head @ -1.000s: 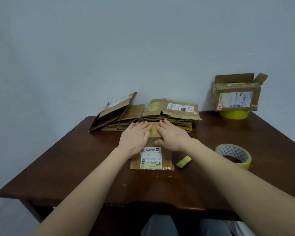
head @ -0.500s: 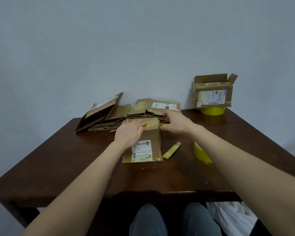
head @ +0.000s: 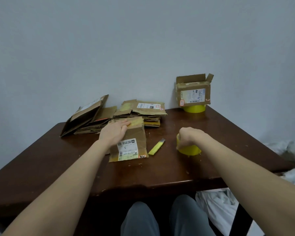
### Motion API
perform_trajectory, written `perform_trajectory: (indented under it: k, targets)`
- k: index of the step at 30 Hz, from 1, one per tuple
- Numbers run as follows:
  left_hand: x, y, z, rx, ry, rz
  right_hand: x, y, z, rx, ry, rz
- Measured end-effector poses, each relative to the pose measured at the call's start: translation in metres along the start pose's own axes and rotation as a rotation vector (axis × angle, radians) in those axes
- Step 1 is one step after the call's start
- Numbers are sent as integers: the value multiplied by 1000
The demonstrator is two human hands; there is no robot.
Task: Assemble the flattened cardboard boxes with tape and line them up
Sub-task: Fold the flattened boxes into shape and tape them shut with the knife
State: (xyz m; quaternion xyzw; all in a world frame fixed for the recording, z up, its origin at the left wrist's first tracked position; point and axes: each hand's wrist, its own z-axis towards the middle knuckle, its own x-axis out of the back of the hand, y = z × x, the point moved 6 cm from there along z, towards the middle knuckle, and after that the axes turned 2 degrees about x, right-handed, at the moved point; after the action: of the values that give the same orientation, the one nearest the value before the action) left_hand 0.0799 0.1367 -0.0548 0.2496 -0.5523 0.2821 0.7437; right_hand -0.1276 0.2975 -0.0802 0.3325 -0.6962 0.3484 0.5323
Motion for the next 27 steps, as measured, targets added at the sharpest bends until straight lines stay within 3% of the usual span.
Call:
perform_trajectory:
  k: [3,8,11,15,18,21,23,25,27]
  targets:
    - [-2,-5,0,28,-4,-20,8,0,3,18,84,77]
    - [0,-7,1,32,-11,-57,48,-19,17,207,219,724]
    - [1,-8,3,26,-9,-76,66,-45,21,318,216,952]
    - [2,-9,5,20,-2,-127,87,-85,30,437,224,1018]
    - [-1,-20,9,110,13,-233,94,-113,39,505,177,1024]
    - [5,-30,12,231,100,-507,92,-131,49,552,133,923]
    - [15,-29,16,273,154,-817,89,-137,54,567,101,899]
    - [26,-21,20,261,122,-1099,88,-143,57,594,63,858]
    - [33,-17,23,274,71,-1207,88,-148,58,611,38,828]
